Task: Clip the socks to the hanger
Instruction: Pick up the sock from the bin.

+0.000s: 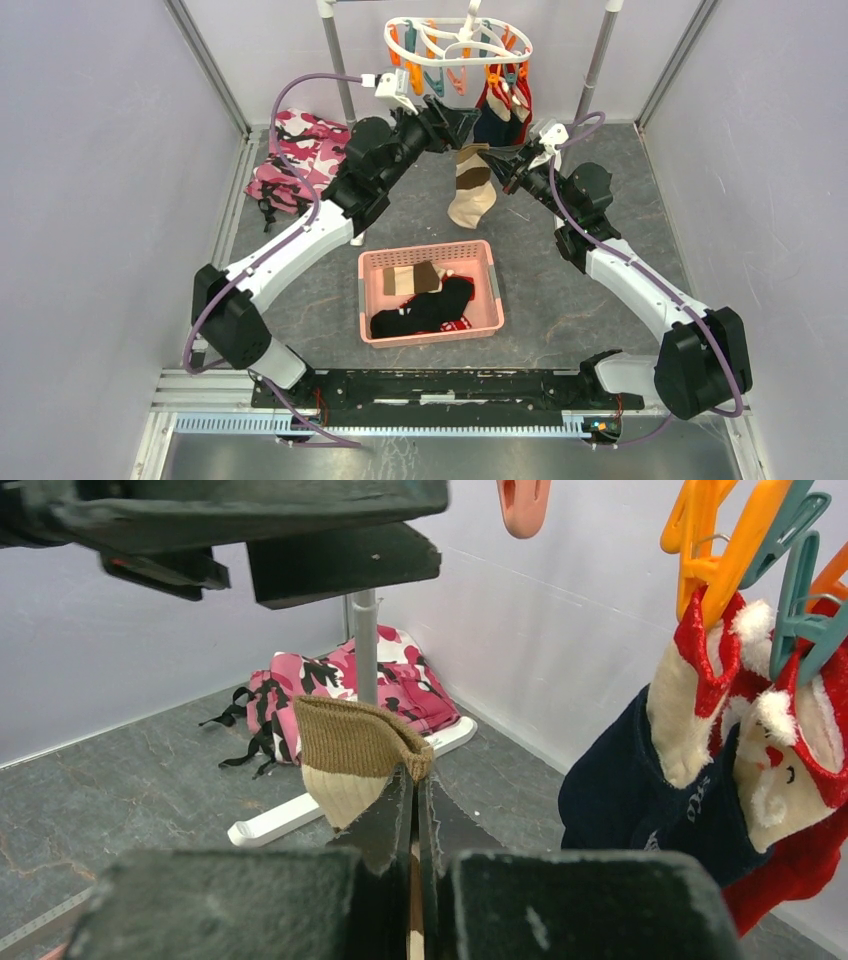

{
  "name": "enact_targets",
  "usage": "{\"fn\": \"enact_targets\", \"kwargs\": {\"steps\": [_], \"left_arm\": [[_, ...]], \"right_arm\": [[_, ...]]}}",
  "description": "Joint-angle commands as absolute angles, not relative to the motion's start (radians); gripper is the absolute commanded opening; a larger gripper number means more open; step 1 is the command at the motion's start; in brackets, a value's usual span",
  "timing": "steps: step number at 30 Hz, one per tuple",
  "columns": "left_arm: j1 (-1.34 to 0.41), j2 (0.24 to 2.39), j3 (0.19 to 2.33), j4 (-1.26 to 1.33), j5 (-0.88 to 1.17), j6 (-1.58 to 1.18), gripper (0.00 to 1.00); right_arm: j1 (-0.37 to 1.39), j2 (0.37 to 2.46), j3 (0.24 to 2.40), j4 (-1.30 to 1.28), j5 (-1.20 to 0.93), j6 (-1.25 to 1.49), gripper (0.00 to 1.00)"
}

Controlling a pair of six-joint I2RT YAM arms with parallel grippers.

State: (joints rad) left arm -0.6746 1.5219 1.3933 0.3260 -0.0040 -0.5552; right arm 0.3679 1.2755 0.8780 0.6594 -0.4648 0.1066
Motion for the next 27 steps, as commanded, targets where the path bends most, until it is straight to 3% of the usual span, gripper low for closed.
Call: {"fn": "enact_targets", "kwargs": {"steps": [1,8,15,27], "left_arm": [[-0.680,1.562,1.485,0.340,-0.108,-0.484,0.75],[-0.680,1.599,1.493,0.382,-0.174,-0.467,0.75],[-0.680,1.566,1.471,0.404,-0.115,-0.459,0.77],[-0.640,1.124,1.004,0.423,0.232,-0.301,0.81]], "right_arm": [[0.361,1.261,0.873,0.715,-0.443,0.120,0.00],[0.358,1.258,0.870,0.713,-0.438,0.115,0.00],[0.358,1.256,0.868,0.713,-0.439,0.110,0.00],[0.357,1.276,0.876,0.697,-0.527,0.122,0.00]]}}
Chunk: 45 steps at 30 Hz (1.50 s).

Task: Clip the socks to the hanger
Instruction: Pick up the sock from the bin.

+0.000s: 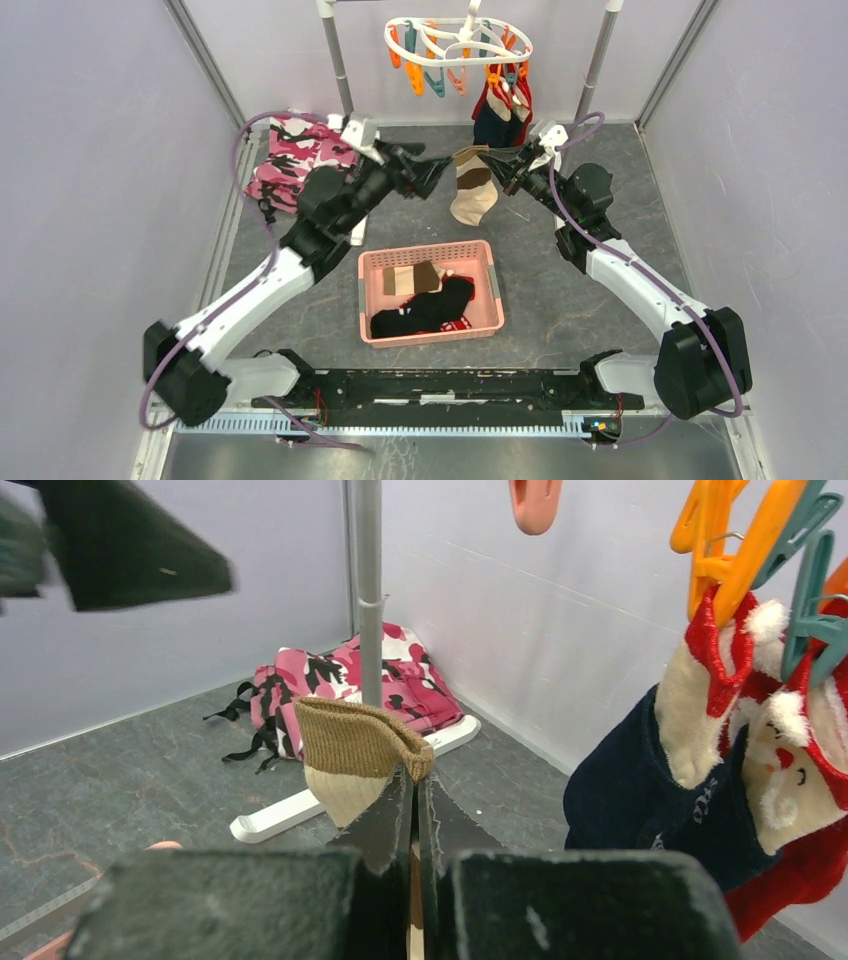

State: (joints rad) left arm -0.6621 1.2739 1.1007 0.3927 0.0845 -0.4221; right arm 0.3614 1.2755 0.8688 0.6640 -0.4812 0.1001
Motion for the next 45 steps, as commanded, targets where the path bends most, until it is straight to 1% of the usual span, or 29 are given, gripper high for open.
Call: {"fn": "enact_targets", "kwargs": {"steps": [1,6,8,12,19,20,22,23,27,28,30,32,34,36,38,40,43,45], "left_arm": [[-0.636,1.092,0.970,0.415,0.255,-0.285,0.82],[-0.611,1.025,0.834,0.456,0.313,-0.283,0.86],[-0.604,1.040,0.811,0.508,0.353,-0.299,0.87],[-0.592,1.105,0.812,0.547,0.346,-0.313,0.86],[-0.575,1.204,0.832,0.641,0.346,-0.332,0.80],[-0.573,1.216,0.836,0.650,0.347,-0.330,0.79],[-0.568,1.237,0.843,0.673,0.356,-0.323,0.72],[-0.565,1.247,0.849,0.679,0.363,-0.322,0.70],[-0.552,1.286,0.870,0.696,0.395,-0.319,0.68],[-0.549,1.293,0.869,0.711,0.411,-0.317,0.66],[-0.544,1.303,0.863,0.748,0.441,-0.309,0.58],[-0.535,1.308,0.859,0.766,0.450,-0.302,0.56],[-0.527,1.307,0.856,0.782,0.457,-0.300,0.50],[-0.514,1.306,0.856,0.793,0.491,-0.288,0.38],[-0.501,1.302,0.851,0.802,0.534,-0.277,0.21],[-0.482,1.296,0.845,0.809,0.583,-0.252,0.10],[-0.444,1.287,0.835,0.811,0.655,-0.216,0.06],[-0.417,1.300,0.845,0.815,0.761,-0.194,0.05]], "right_arm": [[0.358,1.280,0.877,0.700,-0.537,0.129,0.00],[0.358,1.325,0.906,0.737,-0.633,0.179,0.00],[0.358,1.344,0.913,0.770,-0.668,0.211,0.00],[0.361,1.354,0.916,0.796,-0.698,0.232,0.00],[0.369,1.352,0.914,0.813,-0.726,0.239,0.00],[0.370,1.353,0.914,0.819,-0.733,0.240,0.00],[0.372,1.355,0.916,0.824,-0.738,0.246,0.00],[0.374,1.357,0.917,0.827,-0.744,0.248,0.00],[0.375,1.352,0.917,0.832,-0.752,0.252,0.00],[0.377,1.350,0.916,0.831,-0.752,0.251,0.00],[0.377,1.350,0.917,0.833,-0.757,0.249,0.00],[0.378,1.350,0.916,0.833,-0.763,0.247,0.00],[0.379,1.352,0.915,0.832,-0.772,0.242,0.00],[0.378,1.353,0.914,0.826,-0.778,0.239,0.00],[0.379,1.352,0.911,0.825,-0.788,0.234,0.00],[0.378,1.351,0.908,0.826,-0.801,0.230,0.00],[0.384,1.351,0.909,0.827,-0.854,0.210,0.00],[0.399,1.356,0.915,0.826,-0.919,0.182,0.02]]}}
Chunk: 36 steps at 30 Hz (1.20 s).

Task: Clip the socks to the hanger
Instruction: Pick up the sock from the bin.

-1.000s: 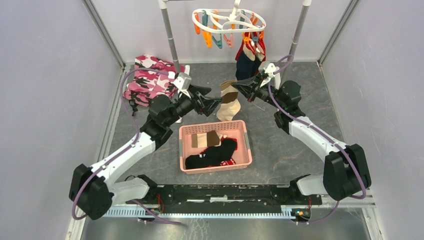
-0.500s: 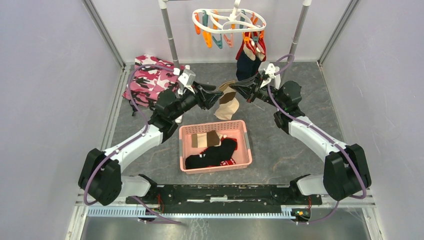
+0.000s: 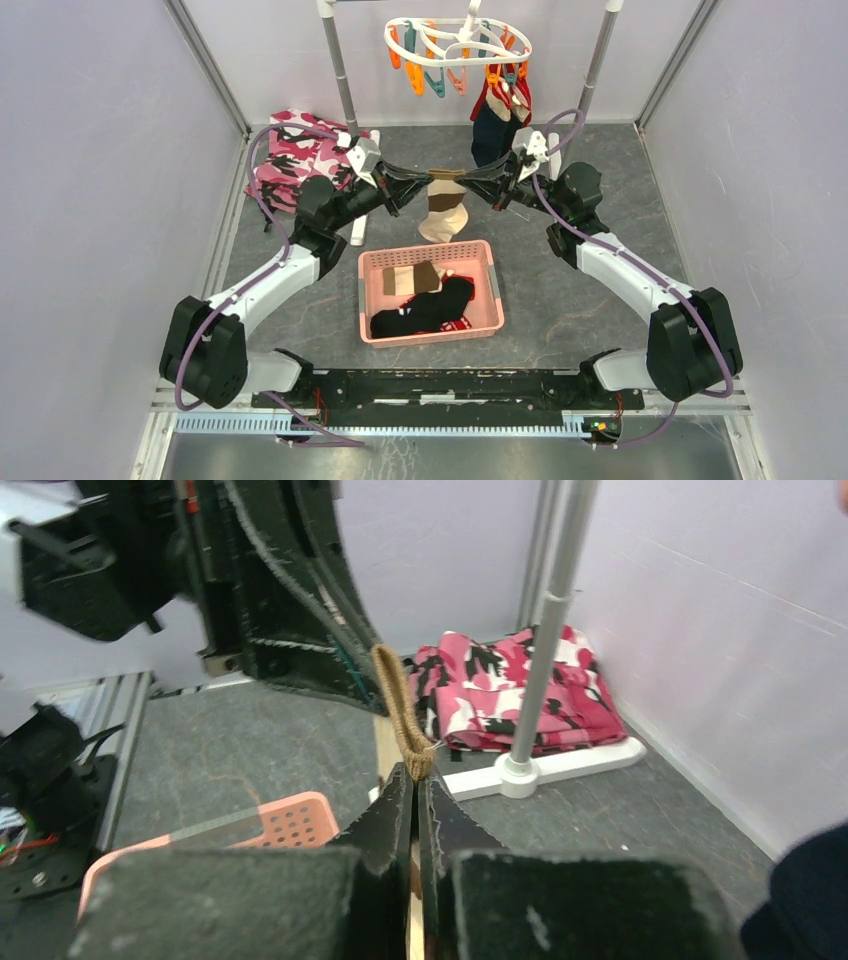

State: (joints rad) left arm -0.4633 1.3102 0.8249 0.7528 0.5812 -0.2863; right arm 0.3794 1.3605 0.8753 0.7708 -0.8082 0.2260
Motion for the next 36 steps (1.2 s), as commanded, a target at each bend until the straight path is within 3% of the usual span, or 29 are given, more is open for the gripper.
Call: {"fn": "enact_targets", "kwargs": {"steps": [1,3,6,9,12,17,20,24,27,32,36], "left_arm": [[-0.406,1.312,0.858,0.809,0.824,-0.188,0.04],[-0.384,1.349,0.896,0.802,0.952,-0.194,0.02],[-0.370,1.409,0.949,0.810,1.088,-0.237,0.02],[-0.364,1.436,0.971,0.840,1.142,-0.284,0.02],[-0.358,1.439,0.968,0.849,1.153,-0.290,0.02],[-0.342,1.437,0.972,0.852,1.163,-0.289,0.02],[-0.339,1.445,0.982,0.853,1.166,-0.295,0.02],[-0.336,1.466,0.996,0.885,1.169,-0.334,0.02],[-0.334,1.486,1.001,0.942,1.169,-0.389,0.02],[-0.334,1.548,1.013,1.069,1.139,-0.541,0.04],[-0.333,1.627,1.042,1.161,1.107,-0.700,0.12]], "right_arm": [[0.414,1.358,0.919,0.819,-0.960,0.163,0.03],[0.446,1.355,0.930,0.761,-0.993,0.094,0.06],[0.481,1.343,0.952,0.618,-0.991,-0.054,0.18],[0.489,1.336,0.952,0.585,-0.968,-0.084,0.26],[0.489,1.330,0.950,0.575,-0.947,-0.092,0.28],[0.489,1.327,0.948,0.553,-0.914,-0.107,0.23],[0.489,1.330,0.948,0.554,-0.920,-0.106,0.14],[0.495,1.329,0.942,0.567,-0.937,-0.104,0.12],[0.500,1.326,0.933,0.595,-0.960,-0.099,0.00],[0.506,1.312,0.894,0.713,-0.986,-0.030,0.00],[0.504,1.299,0.891,0.709,-0.928,-0.014,0.00]]}}
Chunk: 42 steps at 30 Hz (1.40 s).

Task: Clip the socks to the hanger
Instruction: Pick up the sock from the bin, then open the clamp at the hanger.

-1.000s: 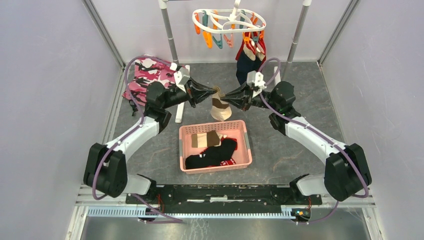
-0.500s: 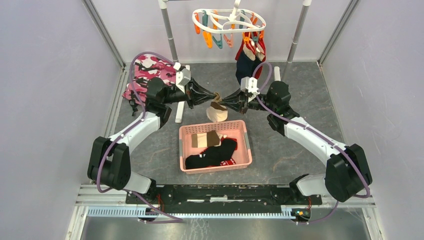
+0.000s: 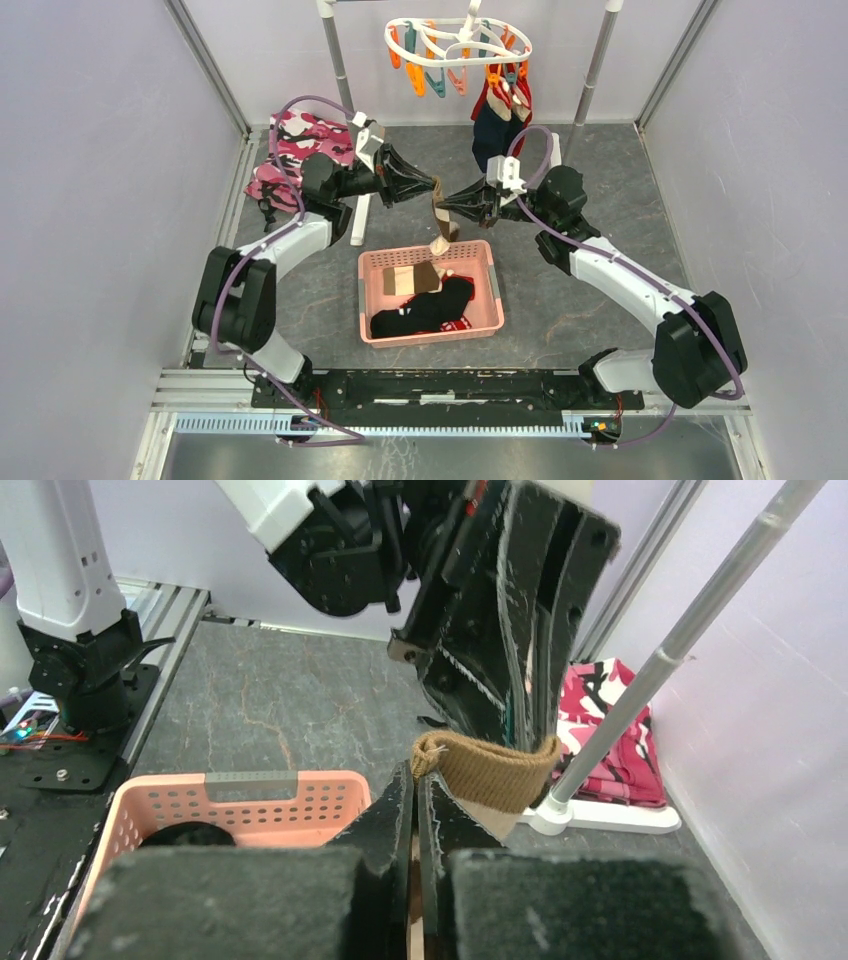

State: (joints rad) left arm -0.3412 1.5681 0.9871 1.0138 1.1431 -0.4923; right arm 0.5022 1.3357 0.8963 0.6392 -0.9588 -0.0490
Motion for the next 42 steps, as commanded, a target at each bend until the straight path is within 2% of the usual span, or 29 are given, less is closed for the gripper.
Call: {"fn": "enact_targets", "kwargs": {"steps": [1,9,11,18,28,35,37,40,42], "left_arm": [[-0.333,1.649,1.051,1.167,1.102,-0.728,0.14],[-0.314,1.683,1.049,1.217,0.987,-0.881,0.51],[-0.296,1.663,1.027,1.216,0.954,-0.895,0.55],[-0.227,1.522,0.945,1.035,0.815,-0.828,0.61],[-0.293,1.356,0.975,0.930,0.687,-0.808,0.78],[-0.443,1.342,1.164,0.538,0.447,-0.740,0.82],[-0.516,1.333,1.210,0.459,0.329,-0.654,0.83],[-0.626,1.329,1.281,0.328,0.110,-0.563,0.90],[-0.653,1.353,1.338,0.235,0.022,-0.571,0.87]], "right_arm": [[0.501,1.296,0.890,0.704,-0.915,-0.013,0.00],[0.442,1.273,0.841,0.788,-0.818,0.083,0.00],[0.432,1.272,0.833,0.794,-0.796,0.093,0.00],[0.377,1.264,0.785,0.909,-0.717,0.192,0.00],[0.345,1.273,0.790,0.987,-0.647,0.223,0.00],[0.344,1.279,0.784,0.983,-0.634,0.216,0.00],[0.340,1.279,0.782,0.982,-0.629,0.215,0.00],[0.339,1.273,0.775,0.979,-0.621,0.215,0.00],[0.339,1.271,0.773,0.972,-0.617,0.211,0.00]]}}
